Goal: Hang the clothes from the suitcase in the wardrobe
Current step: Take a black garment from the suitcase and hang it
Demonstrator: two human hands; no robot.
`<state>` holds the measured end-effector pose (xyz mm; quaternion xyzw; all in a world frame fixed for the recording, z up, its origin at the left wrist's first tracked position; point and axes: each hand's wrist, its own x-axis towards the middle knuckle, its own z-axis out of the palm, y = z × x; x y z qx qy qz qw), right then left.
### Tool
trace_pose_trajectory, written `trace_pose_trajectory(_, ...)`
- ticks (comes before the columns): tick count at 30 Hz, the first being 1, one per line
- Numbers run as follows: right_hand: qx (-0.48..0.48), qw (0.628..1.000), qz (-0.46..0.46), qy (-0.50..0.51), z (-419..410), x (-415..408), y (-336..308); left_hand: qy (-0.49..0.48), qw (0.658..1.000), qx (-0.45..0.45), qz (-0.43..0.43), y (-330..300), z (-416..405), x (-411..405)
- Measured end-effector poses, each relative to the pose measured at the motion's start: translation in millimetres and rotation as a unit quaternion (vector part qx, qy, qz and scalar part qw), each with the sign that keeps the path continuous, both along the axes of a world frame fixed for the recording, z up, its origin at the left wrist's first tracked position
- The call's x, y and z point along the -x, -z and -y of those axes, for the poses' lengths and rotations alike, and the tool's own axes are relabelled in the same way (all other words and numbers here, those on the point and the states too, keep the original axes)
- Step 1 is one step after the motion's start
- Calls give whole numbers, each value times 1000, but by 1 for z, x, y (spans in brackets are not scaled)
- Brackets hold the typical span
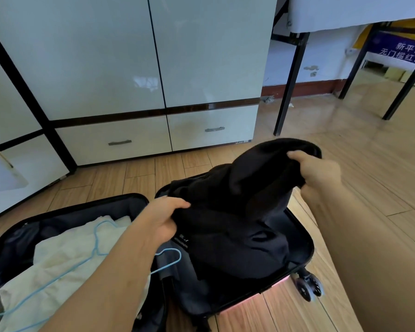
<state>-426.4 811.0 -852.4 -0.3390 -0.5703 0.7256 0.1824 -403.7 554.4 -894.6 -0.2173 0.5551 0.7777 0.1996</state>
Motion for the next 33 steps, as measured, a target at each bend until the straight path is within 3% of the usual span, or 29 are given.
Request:
trace_pose_trajectory(3, -130, 987, 93, 15, -19, -7, 24, -64, 996, -66, -14, -13, 4, 3)
trace_pose_trajectory(6, -235, 960, 72, -136, -5, -17, 30, -97, 989, -101, -51, -29, -8, 1)
trace_pose_trajectory(10, -245, 868, 22, -432, 43, -25, 29, -75, 990, -111, -52, -42, -26, -7)
trace_pose_trajectory(13, -227, 843, -8, -487, 63, -23, 37, -39, 992, -97, -64, -46, -22, -9)
trace_pose_trajectory(15, -267, 828, -15, -492, 65, -21, 43, 0, 991, -97, -87, -46, -16, -9)
trace_pose_trajectory(18, -310, 863, -21, -399, 66, -20, 44, 56, 989, -85, -110, -44, -12, -10)
trace_pose_trajectory(19, -291, 885, -25, -362, 67, -19, 42, 75, 987, -84, -116, -44, -13, -10)
trace_pose_trajectory(21, -165, 942, -24, -291, 67, -17, 31, 91, 984, -74, -134, -40, -11, -7)
trace_pose_trajectory(22, -98, 961, -14, -260, 66, -16, 23, 97, 982, -39, -155, -36, -10, -4)
trace_pose_trajectory(24, -26, 970, 11, -240, 62, -15, 9, 122, 963, 123, -207, -24, -9, 1)
trace_pose_trajectory(28, -34, 958, 47, -281, 61, -17, -15, 53, 842, 480, -240, 0, -8, 11)
trace_pose_trajectory(31, -2, 945, 52, -323, 62, -19, -30, -25, 821, 534, -203, 1, -15, 5)
trace_pose_trajectory(33, 54, 935, 47, -347, 61, -19, -37, 16, 855, 450, -259, -2, -23, 2)
